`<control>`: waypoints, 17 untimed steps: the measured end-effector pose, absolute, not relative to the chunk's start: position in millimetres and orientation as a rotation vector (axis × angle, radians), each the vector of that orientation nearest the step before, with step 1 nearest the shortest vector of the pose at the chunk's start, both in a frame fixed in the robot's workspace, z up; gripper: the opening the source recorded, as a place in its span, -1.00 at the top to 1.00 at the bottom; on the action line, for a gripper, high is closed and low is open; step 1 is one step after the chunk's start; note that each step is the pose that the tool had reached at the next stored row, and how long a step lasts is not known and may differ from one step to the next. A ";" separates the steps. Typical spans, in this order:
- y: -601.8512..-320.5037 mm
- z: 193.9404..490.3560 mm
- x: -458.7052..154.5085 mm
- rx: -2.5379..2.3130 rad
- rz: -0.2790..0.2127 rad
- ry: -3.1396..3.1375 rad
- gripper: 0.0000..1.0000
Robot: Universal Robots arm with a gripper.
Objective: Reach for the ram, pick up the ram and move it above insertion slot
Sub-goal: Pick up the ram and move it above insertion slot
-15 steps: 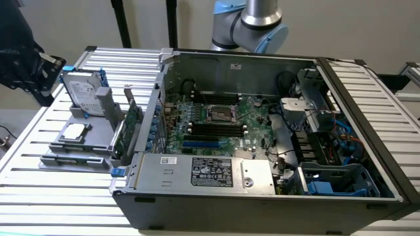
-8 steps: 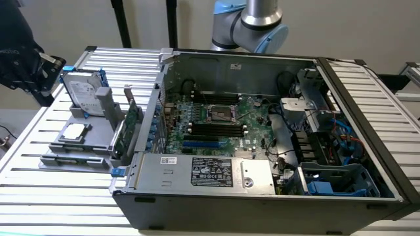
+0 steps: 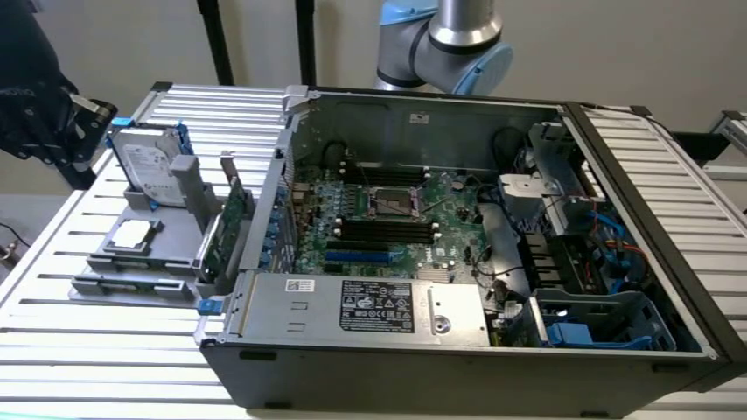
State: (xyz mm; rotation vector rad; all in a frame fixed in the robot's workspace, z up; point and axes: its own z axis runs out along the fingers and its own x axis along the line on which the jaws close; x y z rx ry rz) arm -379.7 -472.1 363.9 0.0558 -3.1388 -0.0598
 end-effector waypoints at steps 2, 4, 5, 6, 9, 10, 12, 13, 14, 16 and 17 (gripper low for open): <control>-472.0 363.9 -379.8 0.110 -0.060 -3.137 0.79; -472.0 363.9 -379.7 0.167 -0.060 -3.134 0.79; -472.1 363.9 -379.7 0.195 -0.060 -3.132 0.79; -472.0 363.9 -379.7 0.225 -0.060 -3.129 0.79; -472.1 363.8 -379.7 0.309 -0.059 -3.121 0.79; -472.0 363.8 -379.7 0.337 -0.059 -3.118 0.79; -472.0 363.8 -379.7 0.394 -0.059 -3.110 0.79; -472.1 363.7 -379.7 0.422 -0.059 -3.107 0.79; -472.1 363.7 -379.7 0.450 -0.059 -3.102 0.79; -472.0 363.7 -379.7 0.508 -0.059 -3.093 0.79; -472.1 363.7 -379.7 0.535 -0.059 -3.088 0.79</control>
